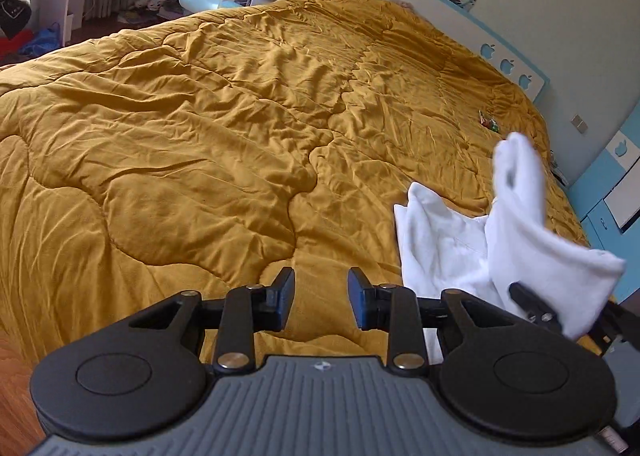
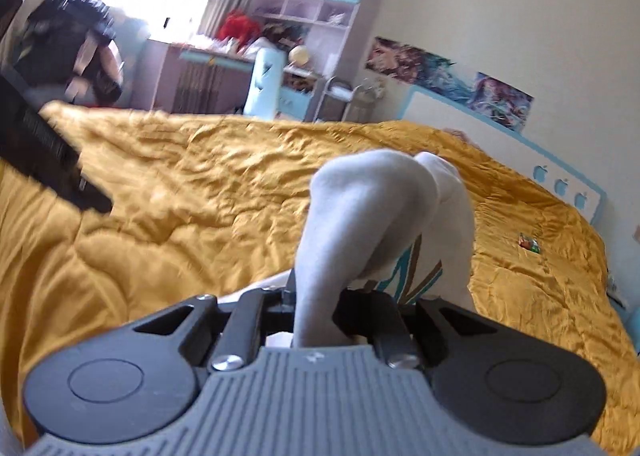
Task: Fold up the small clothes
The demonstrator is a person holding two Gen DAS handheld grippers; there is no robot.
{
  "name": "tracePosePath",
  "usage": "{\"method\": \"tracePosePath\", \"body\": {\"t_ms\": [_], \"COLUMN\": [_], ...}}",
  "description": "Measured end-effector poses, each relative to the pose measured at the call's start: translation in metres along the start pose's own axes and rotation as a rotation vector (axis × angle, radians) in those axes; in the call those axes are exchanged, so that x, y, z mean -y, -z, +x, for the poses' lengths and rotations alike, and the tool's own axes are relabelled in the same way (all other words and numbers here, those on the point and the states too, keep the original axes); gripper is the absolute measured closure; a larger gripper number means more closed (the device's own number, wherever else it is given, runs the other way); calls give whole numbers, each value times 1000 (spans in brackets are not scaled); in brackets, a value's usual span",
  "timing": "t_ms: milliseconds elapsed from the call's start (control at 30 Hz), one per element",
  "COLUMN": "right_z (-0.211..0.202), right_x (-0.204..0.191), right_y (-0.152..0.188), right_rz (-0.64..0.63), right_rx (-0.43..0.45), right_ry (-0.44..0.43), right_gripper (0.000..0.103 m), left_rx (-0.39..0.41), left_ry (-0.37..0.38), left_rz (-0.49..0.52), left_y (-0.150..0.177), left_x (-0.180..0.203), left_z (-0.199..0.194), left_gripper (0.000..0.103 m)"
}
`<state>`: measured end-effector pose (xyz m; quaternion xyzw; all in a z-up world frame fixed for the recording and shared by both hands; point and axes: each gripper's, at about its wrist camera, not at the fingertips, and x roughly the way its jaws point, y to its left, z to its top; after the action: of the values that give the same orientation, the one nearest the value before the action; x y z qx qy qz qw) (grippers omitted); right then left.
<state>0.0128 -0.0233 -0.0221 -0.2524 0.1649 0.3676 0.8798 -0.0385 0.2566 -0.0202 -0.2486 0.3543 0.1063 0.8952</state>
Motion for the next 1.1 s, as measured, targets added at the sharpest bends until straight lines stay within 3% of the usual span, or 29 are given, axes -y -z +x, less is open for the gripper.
{"method": "tracePosePath", "body": {"t_ms": [67, 100, 167, 233, 333, 367, 433, 467, 533, 600, 667, 733, 833, 900, 933, 1100], "right_z": [27, 33, 33, 24, 14, 16, 17, 14, 3, -18, -46, -68, -80, -83, -81, -72], "right_x": [-39, -54, -73, -71, -40, -29, -14, -11, 5, 25, 42, 56, 68, 73, 75, 69], "right_y": [17, 25, 29, 24, 15, 14, 16, 20, 24, 29, 33, 33, 40, 54, 60, 78], "right_rz": [-107, -121, -149, -127, 145, 284, 457, 515, 595, 644, 620, 567, 534, 555, 577, 555], "right_rx": [-122, -149, -142, -110, -116, -132, -150, -148, -110, -7, 118, 155, 161, 120, 92, 45], "right_ry": [-41, -44, 8, -50, -238, -367, -541, -625, -705, -667, -523, -370, -185, -96, -75, -64], "right_gripper": [92, 85, 83, 78, 53, 40, 40, 46, 56, 61, 61, 61, 72, 99, 103, 103], "left_rx": [2, 2, -4, -6, -1, -1, -4, -6, 0, 3, 1, -5, -24, -43, -52, -90], "left_ry": [-5, -2, 3, -4, -14, -12, -5, 0, 9, 21, 15, -4, 13, 33, 37, 47], "left_rz": [-2, 0, 13, 23, 19, 17, 17, 24, 38, 64, 92, 133, 175, 205, 221, 268], "left_y": [0, 1, 3, 5, 3, 2, 1, 0, 0, -1, 0, 1, 4, 9, 11, 27], "left_x": [0, 1, 3, 5, 8, 9, 14, 17, 26, 39, 52, 69, 93, 108, 113, 125], "left_z": [-2, -4, -6, -6, -5, -5, -5, -5, -6, -6, -2, 6, 19, 27, 30, 45], "left_gripper": [68, 68, 68, 68, 68, 68, 68, 68, 68, 68, 68, 68, 71, 73, 74, 76]}}
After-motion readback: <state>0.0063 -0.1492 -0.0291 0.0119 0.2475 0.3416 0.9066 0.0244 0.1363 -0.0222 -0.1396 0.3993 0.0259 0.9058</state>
